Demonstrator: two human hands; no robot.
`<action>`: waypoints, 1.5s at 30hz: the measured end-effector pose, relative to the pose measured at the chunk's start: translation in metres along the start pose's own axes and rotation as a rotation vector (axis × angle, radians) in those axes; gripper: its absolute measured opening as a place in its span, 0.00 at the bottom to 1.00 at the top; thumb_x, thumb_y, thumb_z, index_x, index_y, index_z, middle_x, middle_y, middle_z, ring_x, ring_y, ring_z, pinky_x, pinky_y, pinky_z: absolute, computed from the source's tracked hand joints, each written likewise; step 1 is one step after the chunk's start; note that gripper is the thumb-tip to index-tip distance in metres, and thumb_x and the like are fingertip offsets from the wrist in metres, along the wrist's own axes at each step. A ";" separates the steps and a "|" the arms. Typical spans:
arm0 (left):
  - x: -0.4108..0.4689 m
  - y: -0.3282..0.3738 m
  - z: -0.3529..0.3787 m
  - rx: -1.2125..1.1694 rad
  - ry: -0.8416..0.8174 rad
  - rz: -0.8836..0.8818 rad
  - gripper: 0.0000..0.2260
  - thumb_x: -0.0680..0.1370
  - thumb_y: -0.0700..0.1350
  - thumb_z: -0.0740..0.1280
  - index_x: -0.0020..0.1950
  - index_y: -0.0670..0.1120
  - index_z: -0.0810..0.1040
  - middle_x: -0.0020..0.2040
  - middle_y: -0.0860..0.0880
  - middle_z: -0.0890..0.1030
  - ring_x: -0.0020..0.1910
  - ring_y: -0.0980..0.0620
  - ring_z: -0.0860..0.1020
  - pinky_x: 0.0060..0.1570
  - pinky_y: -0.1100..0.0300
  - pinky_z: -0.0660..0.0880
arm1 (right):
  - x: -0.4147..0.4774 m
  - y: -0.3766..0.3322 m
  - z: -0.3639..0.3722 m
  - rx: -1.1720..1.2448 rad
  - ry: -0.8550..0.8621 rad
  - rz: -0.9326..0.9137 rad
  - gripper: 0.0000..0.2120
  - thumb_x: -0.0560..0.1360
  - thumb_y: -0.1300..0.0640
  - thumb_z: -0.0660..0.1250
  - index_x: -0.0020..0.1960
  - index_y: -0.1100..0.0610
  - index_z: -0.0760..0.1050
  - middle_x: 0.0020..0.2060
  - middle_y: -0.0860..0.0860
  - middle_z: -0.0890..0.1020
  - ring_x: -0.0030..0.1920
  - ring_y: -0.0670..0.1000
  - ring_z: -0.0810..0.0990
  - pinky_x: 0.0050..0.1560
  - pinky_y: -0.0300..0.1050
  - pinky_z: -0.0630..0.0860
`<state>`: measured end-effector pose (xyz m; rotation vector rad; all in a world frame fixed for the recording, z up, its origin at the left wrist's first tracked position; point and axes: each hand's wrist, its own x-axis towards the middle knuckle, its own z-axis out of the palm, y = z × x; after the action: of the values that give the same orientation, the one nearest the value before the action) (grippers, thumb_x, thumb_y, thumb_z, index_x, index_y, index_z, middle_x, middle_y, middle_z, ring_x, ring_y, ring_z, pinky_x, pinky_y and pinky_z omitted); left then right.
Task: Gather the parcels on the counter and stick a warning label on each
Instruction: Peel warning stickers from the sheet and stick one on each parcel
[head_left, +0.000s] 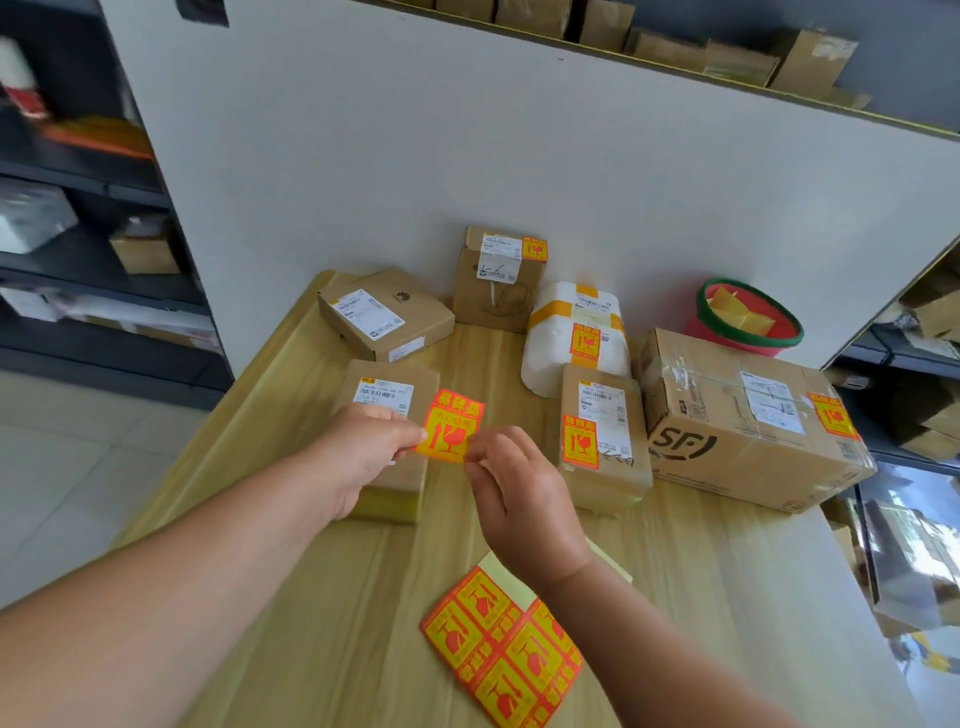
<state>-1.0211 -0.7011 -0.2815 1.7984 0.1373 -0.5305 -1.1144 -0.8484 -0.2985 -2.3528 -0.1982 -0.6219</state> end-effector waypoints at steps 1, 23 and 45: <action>0.001 0.000 -0.005 -0.011 0.026 0.010 0.06 0.73 0.38 0.69 0.37 0.44 0.76 0.34 0.48 0.76 0.35 0.53 0.73 0.34 0.62 0.67 | 0.003 -0.002 0.006 0.049 0.015 0.062 0.05 0.76 0.61 0.63 0.48 0.61 0.76 0.43 0.52 0.77 0.43 0.52 0.77 0.42 0.51 0.75; 0.045 -0.037 -0.088 -0.060 0.009 0.023 0.04 0.75 0.43 0.70 0.40 0.46 0.80 0.36 0.54 0.81 0.38 0.60 0.75 0.35 0.66 0.65 | 0.077 -0.038 0.103 0.608 -0.020 1.138 0.09 0.77 0.59 0.64 0.38 0.56 0.74 0.29 0.48 0.78 0.29 0.43 0.73 0.31 0.37 0.70; 0.092 -0.092 -0.112 0.575 -0.138 0.150 0.17 0.73 0.42 0.69 0.61 0.51 0.76 0.43 0.55 0.77 0.43 0.51 0.78 0.40 0.60 0.71 | 0.073 -0.023 0.142 0.438 -0.096 1.238 0.07 0.78 0.60 0.62 0.41 0.57 0.74 0.30 0.50 0.76 0.27 0.45 0.71 0.28 0.39 0.65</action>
<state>-0.9405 -0.5848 -0.3791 2.2962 -0.2710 -0.6247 -1.0037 -0.7400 -0.3420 -1.6314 0.9227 0.1489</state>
